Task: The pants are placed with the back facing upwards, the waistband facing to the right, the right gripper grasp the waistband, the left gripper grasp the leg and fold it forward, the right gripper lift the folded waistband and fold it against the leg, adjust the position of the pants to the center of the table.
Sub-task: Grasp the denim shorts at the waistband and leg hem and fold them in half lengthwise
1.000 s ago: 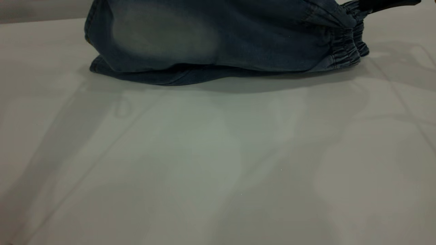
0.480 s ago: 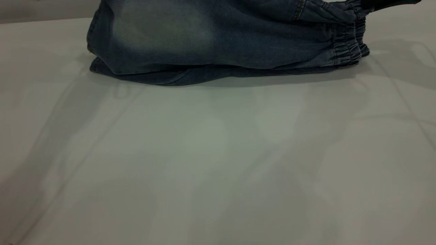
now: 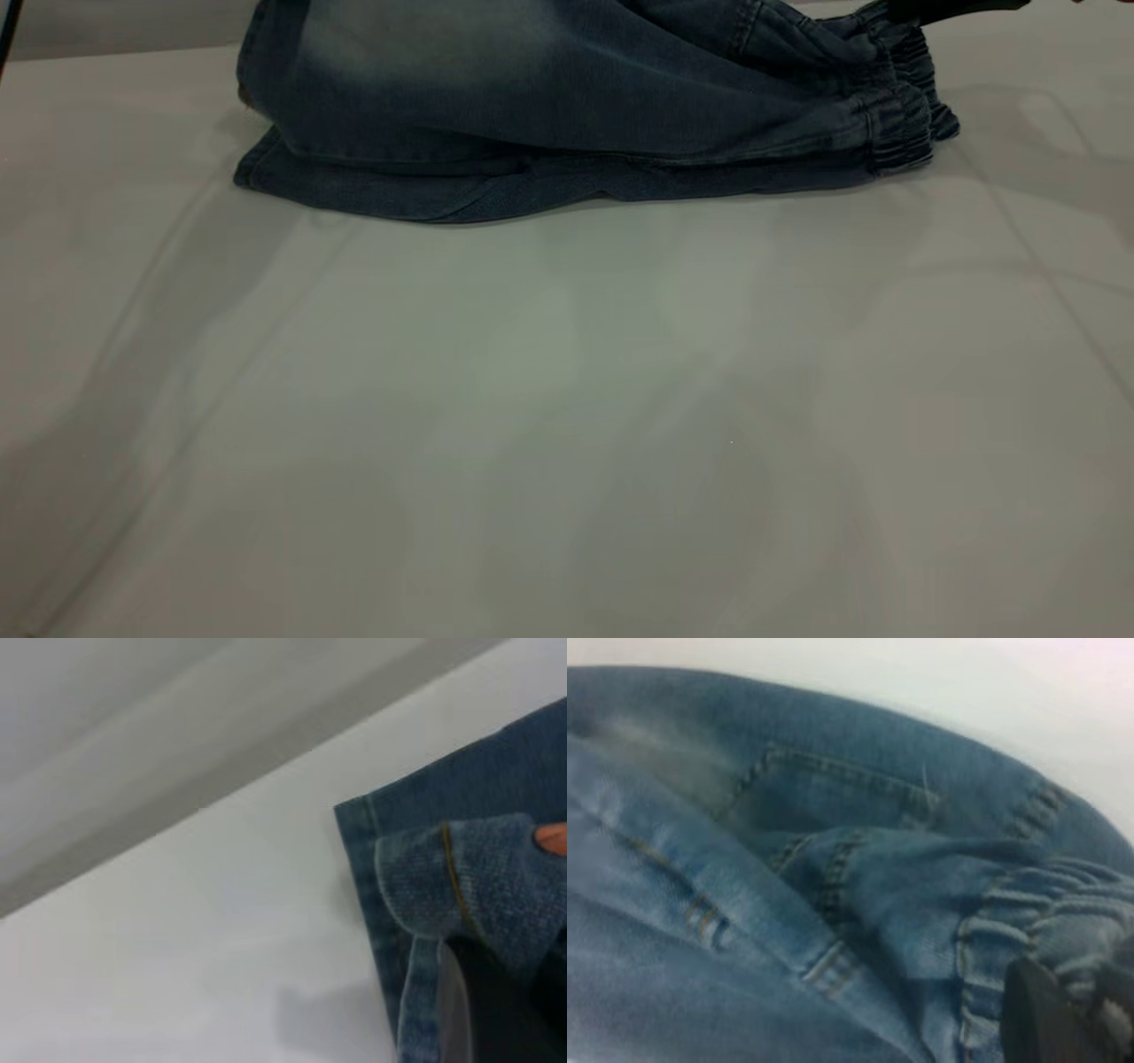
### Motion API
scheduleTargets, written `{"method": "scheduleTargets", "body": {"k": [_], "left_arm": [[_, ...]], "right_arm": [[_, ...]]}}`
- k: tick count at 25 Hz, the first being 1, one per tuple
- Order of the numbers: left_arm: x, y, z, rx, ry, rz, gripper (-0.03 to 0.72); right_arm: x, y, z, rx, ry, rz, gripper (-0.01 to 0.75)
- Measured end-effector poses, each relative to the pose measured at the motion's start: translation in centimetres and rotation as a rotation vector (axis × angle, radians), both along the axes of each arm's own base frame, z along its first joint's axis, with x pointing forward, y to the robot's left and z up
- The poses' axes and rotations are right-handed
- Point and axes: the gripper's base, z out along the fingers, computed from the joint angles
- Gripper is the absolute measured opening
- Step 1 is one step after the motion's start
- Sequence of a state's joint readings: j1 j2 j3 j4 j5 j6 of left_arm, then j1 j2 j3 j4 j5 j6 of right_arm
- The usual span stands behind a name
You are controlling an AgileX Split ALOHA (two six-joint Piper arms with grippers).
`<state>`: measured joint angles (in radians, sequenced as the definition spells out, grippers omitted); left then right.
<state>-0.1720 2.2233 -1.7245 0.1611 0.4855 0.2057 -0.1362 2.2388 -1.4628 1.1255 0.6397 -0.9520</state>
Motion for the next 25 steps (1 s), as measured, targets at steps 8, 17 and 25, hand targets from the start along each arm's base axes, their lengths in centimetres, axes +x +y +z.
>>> {"method": "scheduleTargets", "body": {"k": [8,17,25], "left_arm": [[0.3,-0.1,-1.9,0.003,0.023,-0.002,0.074],[0.4,-0.1,-1.8,0.0,0.015,-0.003,0.074],[0.3,-0.1,-1.8,0.0,0.019,-0.002,0.074]], "right_arm": [[0.6,0.2,-0.5,-0.027,-0.014,-0.015,0.036],[0.6,0.2,-0.5,-0.024,-0.014,-0.018,0.286],[1.0,-0.9,0.0,-0.046,-0.036,-0.084,0.545]]}}
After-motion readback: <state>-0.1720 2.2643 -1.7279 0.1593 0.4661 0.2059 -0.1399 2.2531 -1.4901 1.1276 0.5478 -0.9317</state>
